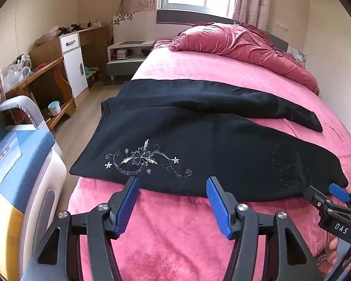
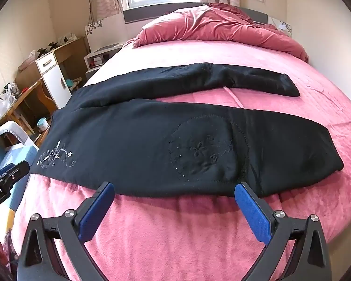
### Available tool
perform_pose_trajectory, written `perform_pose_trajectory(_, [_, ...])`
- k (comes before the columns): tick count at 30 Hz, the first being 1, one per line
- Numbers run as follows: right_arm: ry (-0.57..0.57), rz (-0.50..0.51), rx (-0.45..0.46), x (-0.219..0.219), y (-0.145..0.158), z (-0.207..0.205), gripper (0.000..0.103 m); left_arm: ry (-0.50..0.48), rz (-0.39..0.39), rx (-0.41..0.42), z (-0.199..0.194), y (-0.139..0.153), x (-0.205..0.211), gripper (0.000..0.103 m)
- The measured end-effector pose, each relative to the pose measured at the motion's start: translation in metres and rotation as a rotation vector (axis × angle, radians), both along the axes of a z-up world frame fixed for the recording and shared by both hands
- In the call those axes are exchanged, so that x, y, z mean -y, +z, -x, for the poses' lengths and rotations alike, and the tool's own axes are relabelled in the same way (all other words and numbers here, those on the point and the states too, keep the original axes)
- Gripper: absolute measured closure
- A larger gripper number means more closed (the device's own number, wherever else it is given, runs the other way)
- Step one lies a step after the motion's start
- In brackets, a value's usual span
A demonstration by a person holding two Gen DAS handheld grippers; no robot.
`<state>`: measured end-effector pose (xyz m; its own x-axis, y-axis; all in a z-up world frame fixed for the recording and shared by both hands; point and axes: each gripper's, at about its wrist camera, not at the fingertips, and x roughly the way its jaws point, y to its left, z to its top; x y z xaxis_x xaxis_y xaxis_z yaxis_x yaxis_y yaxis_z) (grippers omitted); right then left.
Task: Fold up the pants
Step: 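Move both grippers toward the black trousers' waistband edge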
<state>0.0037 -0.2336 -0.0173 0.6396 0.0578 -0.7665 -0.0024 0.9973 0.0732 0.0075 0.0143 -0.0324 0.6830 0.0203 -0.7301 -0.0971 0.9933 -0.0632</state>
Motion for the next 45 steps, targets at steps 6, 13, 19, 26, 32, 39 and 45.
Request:
perform_pose_trajectory(6, [0.001,-0.003,0.007,0.003,-0.003,-0.002,0.0,0.0,0.0,-0.004,0.001,0.0,0.001,0.042])
perform_pose_trajectory(13, [-0.004,0.0,0.009,0.0,-0.001,0.003,0.0,0.001,0.0,-0.004,0.001,0.0,0.0,0.042])
perform_pose_trajectory(19, [-0.001,0.008,0.012,0.001,0.001,0.001,0.0,0.002,0.004,-0.005,0.001,0.0,0.0,0.042])
perform_pose_trajectory(26, [-0.004,-0.014,-0.007,0.003,0.0,0.001,0.0,-0.018,0.059,-0.036,-0.002,-0.007,-0.003,0.038])
perform_pose_trajectory(32, [-0.059,-0.136,-0.036,0.046,-0.009,0.004,0.0,-0.029,0.158,-0.092,-0.011,-0.025,-0.021,0.016])
perform_pose_trajectory(39, [-0.317,-0.283,-0.04,0.163,-0.018,0.013,0.008,0.007,0.218,-0.134,-0.023,-0.042,-0.056,0.007])
perform_pose_trajectory(45, [-0.558,-0.365,-0.068,0.252,-0.035,0.009,0.032,0.054,0.204,-0.177,-0.028,-0.056,-0.088,0.007])
